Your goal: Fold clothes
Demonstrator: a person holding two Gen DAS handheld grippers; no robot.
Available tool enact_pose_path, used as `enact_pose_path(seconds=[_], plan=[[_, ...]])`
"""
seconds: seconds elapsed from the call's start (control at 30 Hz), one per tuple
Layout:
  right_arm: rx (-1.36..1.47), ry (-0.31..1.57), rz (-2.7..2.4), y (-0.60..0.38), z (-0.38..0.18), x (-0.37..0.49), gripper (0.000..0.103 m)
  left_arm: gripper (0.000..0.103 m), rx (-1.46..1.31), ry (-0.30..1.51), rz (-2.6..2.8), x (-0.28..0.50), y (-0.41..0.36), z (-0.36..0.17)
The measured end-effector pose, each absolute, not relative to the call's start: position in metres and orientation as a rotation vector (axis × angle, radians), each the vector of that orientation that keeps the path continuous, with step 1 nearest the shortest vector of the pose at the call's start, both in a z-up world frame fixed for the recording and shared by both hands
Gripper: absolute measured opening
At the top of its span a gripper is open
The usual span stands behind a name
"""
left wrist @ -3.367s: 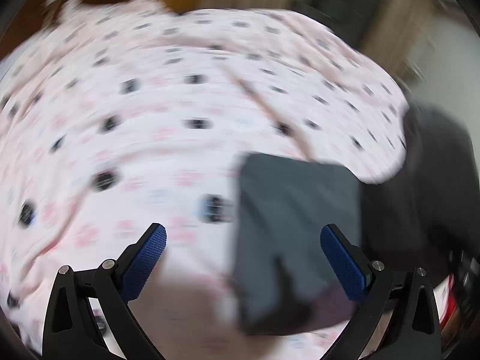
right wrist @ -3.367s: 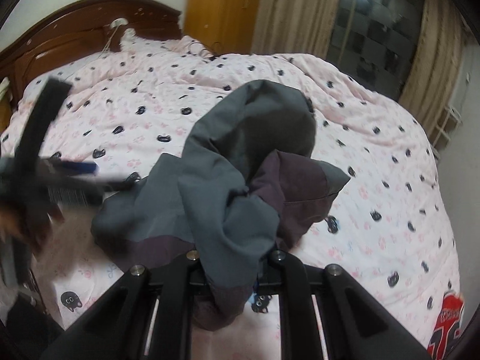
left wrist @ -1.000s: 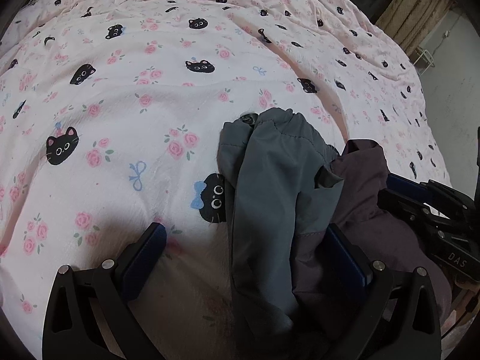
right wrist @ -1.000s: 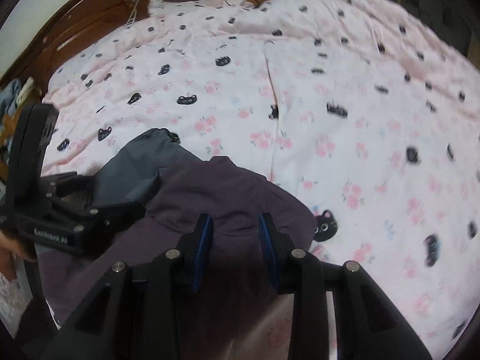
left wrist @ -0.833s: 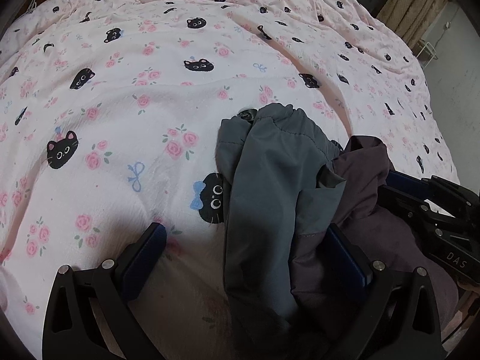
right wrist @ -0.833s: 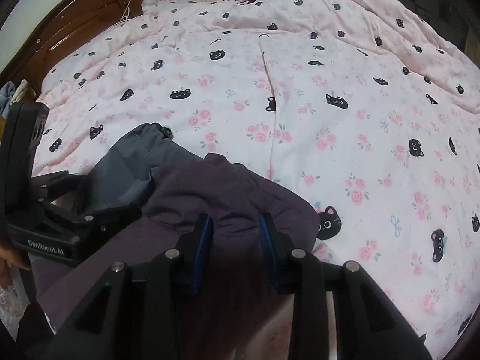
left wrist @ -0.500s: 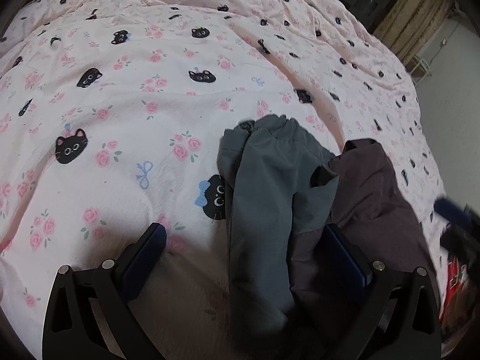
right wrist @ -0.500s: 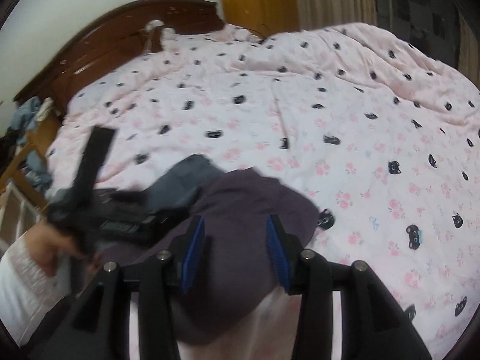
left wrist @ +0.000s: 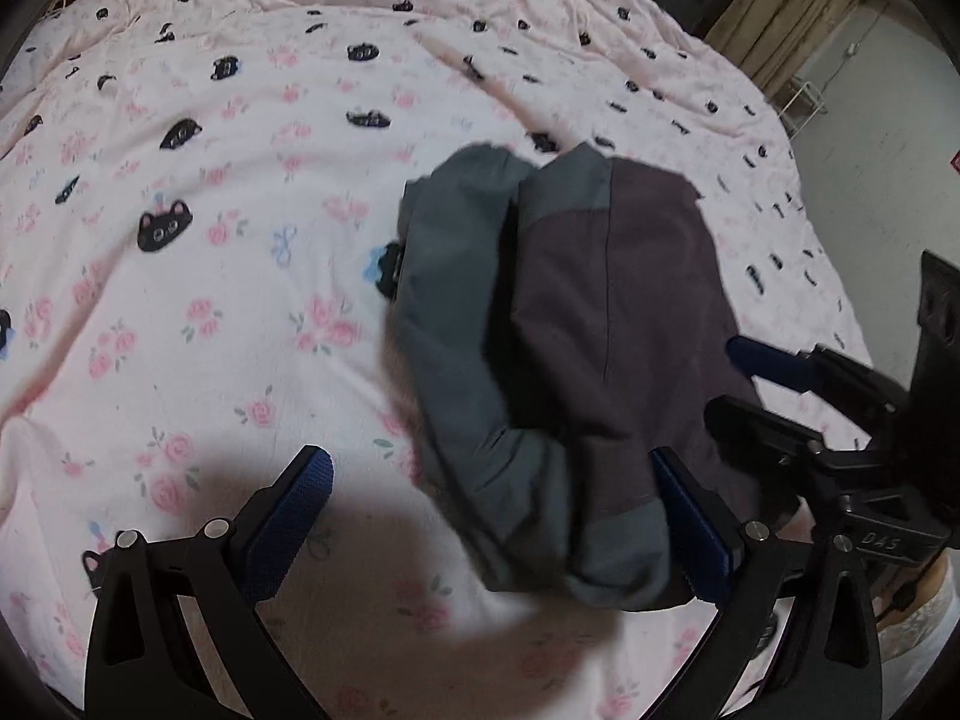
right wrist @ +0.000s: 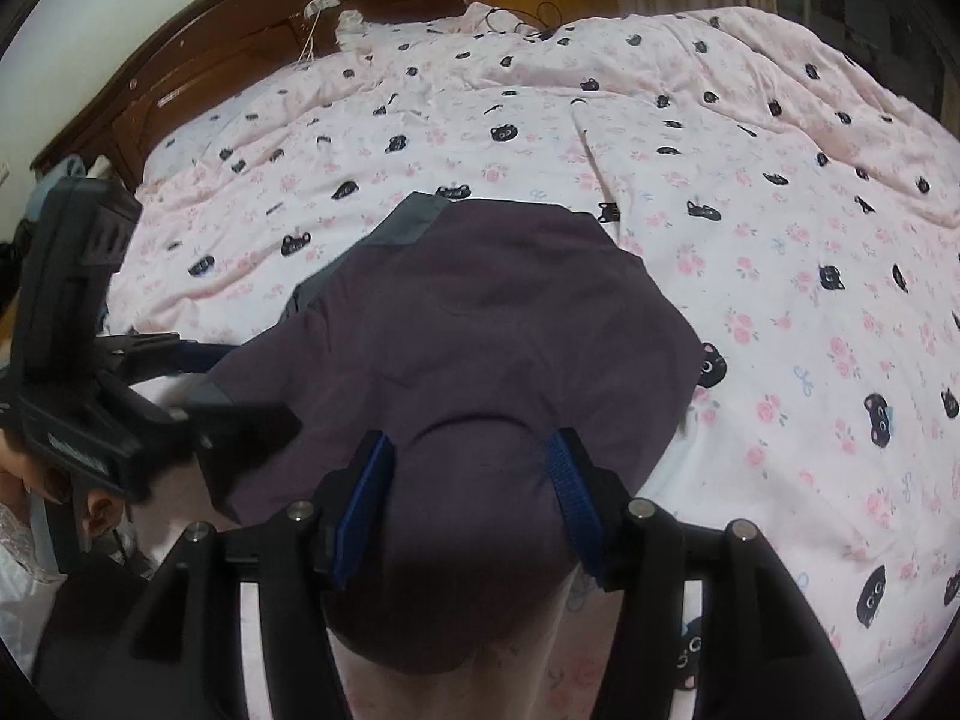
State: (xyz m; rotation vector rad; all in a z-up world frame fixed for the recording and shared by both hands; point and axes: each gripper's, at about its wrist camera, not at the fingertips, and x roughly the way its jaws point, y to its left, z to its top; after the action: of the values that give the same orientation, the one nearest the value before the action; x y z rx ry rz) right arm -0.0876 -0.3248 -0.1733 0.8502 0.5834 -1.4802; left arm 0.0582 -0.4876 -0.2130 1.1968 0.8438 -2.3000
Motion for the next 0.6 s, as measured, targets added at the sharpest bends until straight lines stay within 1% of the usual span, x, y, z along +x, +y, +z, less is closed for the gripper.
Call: enact_pose_path(seconds=[0.13, 0.3, 0.47, 0.6], plan=[[0.803, 0.625, -1.497, -0.328, -0.182, -0.079, 0.060, 0.103, 1.226, 0.741, -2.301, 0.053, -0.483, -0.225], [0.760, 0.646, -1.515, -0.331, -0.190, -0.074, 0.064, 0.103, 1.239, 0.709, -2.295, 0.049, -0.480, -0.231], [0.760, 0.595, -1.521, -0.325, -0.181, -0.077, 0.064, 0.103, 1.181, 0.785, -2.332, 0.056, -0.484, -0.220], [0.786, 0.474, -1.540, -0.297, -0.156, -0.086, 0.065, 0.103, 1.072, 0.824, -2.378, 0.068, -0.483, -0.199]])
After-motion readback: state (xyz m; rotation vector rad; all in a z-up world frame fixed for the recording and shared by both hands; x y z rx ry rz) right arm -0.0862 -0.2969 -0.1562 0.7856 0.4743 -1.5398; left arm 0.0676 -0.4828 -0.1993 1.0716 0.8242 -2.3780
